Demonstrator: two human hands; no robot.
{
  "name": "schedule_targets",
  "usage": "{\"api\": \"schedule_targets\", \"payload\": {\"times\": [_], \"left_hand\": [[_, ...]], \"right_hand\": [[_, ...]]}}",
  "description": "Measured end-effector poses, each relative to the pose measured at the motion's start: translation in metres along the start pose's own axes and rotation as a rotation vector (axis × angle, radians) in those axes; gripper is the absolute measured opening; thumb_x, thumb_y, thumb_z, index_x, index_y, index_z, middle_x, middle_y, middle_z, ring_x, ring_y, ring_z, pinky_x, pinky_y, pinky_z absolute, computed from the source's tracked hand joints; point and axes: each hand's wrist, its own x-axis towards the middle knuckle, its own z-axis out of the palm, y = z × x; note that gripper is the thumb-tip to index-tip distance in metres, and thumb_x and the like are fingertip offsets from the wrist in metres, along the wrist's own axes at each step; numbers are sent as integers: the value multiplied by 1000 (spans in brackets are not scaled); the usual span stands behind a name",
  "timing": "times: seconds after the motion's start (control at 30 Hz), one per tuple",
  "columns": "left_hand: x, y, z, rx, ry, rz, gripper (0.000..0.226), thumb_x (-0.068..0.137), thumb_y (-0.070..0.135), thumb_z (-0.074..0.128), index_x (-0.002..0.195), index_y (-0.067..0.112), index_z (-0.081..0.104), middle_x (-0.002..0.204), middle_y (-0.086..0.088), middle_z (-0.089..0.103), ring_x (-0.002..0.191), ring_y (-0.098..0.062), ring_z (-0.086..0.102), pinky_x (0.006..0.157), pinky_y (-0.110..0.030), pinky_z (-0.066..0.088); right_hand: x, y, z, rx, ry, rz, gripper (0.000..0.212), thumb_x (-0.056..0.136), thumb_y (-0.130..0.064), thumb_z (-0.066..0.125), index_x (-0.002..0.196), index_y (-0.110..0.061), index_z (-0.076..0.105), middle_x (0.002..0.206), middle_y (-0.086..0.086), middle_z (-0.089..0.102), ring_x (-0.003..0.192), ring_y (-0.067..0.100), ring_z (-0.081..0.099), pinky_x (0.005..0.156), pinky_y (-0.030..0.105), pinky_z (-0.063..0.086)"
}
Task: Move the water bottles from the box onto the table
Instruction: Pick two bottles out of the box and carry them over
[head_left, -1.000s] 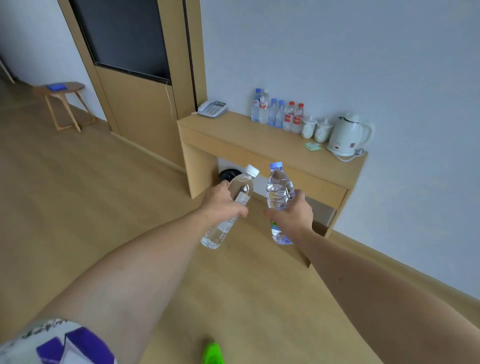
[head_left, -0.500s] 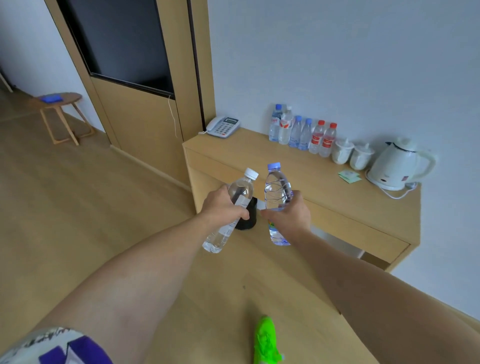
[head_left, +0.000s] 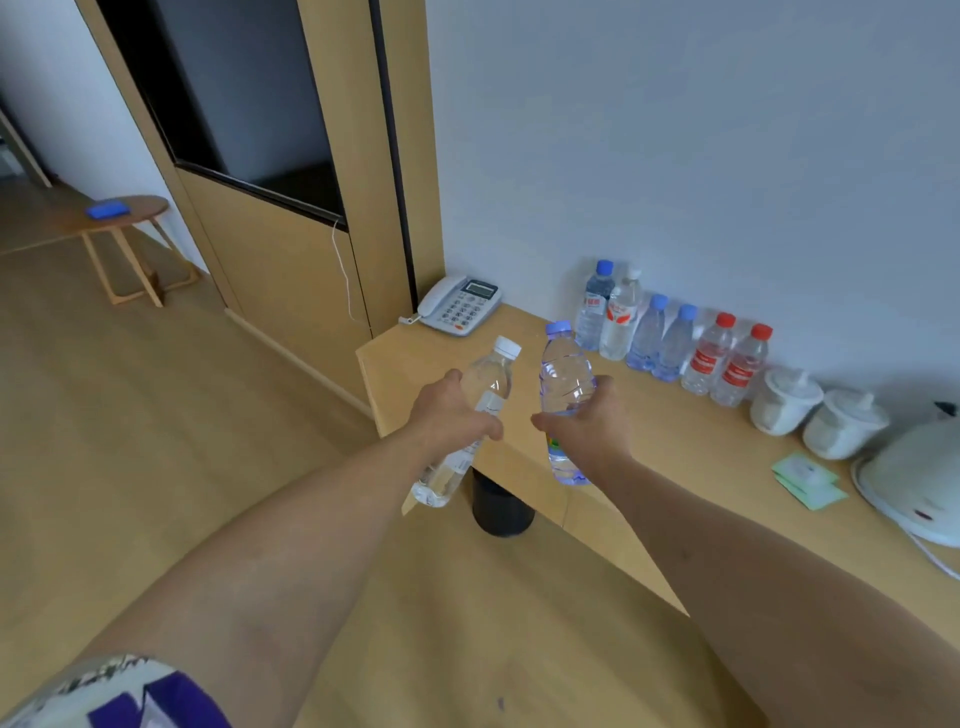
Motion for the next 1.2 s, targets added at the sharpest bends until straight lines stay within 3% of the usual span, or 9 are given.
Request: {"api": "schedule_targets", "payload": {"times": [0.1, 0.2, 0.27, 0.43, 0.57, 0.7, 0.83, 0.97, 1.2], "left_hand": [[56, 0, 2, 31, -21, -8, 78, 53, 38, 91, 112, 24, 44, 99, 10, 53, 95, -19, 59, 75, -33, 54], [114, -3, 6, 46, -43, 4, 102, 53, 40, 91, 139, 17, 42, 109, 4, 54, 102, -21, 57, 76, -32, 50], [152, -5, 9, 43, -64, 20, 110, 51, 41, 91, 145, 15, 39, 114, 4, 54, 105, -20, 57, 75, -30, 48], [254, -8, 23, 54, -144, 82, 106, 52, 38, 93, 143, 16, 44, 122, 1, 57, 109, -22, 58, 80, -31, 50], [321, -7, 30, 74, -232, 112, 85, 50, 37, 94, 122, 16, 52, 112, 0, 59, 97, -21, 62, 75, -32, 53], [379, -1, 34, 101, -352, 173, 86, 54, 33, 93, 125, 13, 50, 112, -3, 61, 100, -23, 62, 73, -31, 50], [423, 8, 40, 112, -380, 254, 76, 53, 28, 93, 119, 18, 58, 113, 0, 61, 101, -20, 61, 81, -30, 52], [447, 18, 52, 174, -413, 290, 82, 50, 30, 92, 125, 22, 60, 124, -4, 55, 113, -24, 58, 92, -38, 54], [476, 43, 74, 116, -399, 276, 77, 56, 17, 95, 121, 27, 56, 104, 12, 59, 98, -18, 58, 78, -26, 46]], "right_hand": [[46, -4, 15, -16, 7, 16, 68, 53, -34, 85, 106, -29, 43, 89, -6, 63, 75, 10, 63, 53, 26, 42], [88, 1, 33, -33, 32, 33, 64, 53, -31, 86, 103, -27, 46, 87, -9, 63, 74, 7, 60, 53, 25, 40], [116, 5, 46, -32, 61, 62, 63, 52, -30, 86, 100, -28, 46, 87, -9, 63, 74, 5, 60, 52, 25, 40], [189, 14, 80, -37, 174, 141, 65, 48, -34, 81, 99, -33, 42, 83, -10, 65, 73, 4, 61, 54, 24, 40], [236, 11, 102, -80, 273, 223, 69, 47, -34, 81, 105, -30, 44, 85, -9, 65, 78, 11, 64, 63, 30, 48], [270, 7, 117, -120, 353, 305, 75, 51, -33, 83, 114, -26, 44, 90, -8, 63, 83, 17, 63, 68, 32, 49], [291, 11, 128, -132, 427, 367, 73, 51, -33, 84, 110, -27, 40, 91, -7, 63, 85, 20, 61, 69, 32, 45], [310, 17, 132, -145, 456, 406, 72, 52, -30, 85, 110, -25, 42, 90, -7, 62, 85, 20, 61, 70, 32, 45], [340, 29, 124, -152, 440, 421, 71, 54, -30, 83, 113, -25, 43, 85, -8, 61, 80, 14, 62, 66, 32, 49]]}}
